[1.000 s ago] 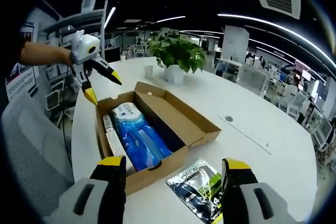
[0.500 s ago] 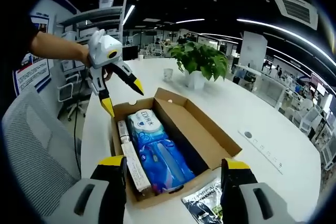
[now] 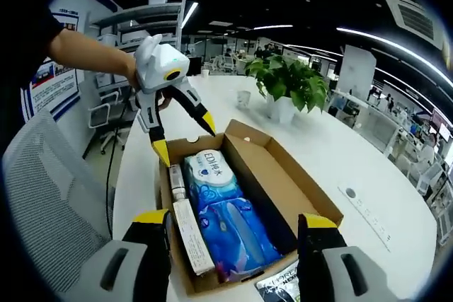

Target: Operate the shoe box by opening the lid, removing the specified soft item, and placing it in the target area until the item is outside and the box remains undamaged.

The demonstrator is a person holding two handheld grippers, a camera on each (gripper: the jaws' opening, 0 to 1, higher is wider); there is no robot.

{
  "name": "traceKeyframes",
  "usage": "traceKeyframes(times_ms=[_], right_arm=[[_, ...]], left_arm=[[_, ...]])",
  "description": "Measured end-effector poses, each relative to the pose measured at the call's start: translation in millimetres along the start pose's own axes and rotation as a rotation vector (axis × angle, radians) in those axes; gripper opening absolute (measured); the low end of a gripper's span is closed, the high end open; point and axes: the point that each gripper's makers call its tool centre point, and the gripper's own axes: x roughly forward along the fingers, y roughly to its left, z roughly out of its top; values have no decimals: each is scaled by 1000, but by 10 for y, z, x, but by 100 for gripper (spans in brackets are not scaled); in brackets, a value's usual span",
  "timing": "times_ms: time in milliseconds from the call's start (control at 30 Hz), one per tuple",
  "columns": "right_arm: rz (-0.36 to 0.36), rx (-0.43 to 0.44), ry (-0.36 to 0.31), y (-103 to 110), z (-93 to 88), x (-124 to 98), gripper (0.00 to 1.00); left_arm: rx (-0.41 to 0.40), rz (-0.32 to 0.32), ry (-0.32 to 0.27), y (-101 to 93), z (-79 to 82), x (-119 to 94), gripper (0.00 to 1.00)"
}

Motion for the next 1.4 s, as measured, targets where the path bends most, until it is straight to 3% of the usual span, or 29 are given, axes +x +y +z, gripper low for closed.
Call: traceKeyframes(times_ms=[667,1400], right_arm=[[52,4,3,56,-13,277,70],[78,4,5,60,-69,404,68]], left_arm=[[31,-42,36,67,-111,156,66],[52,-72,57,86,-149,269,66]])
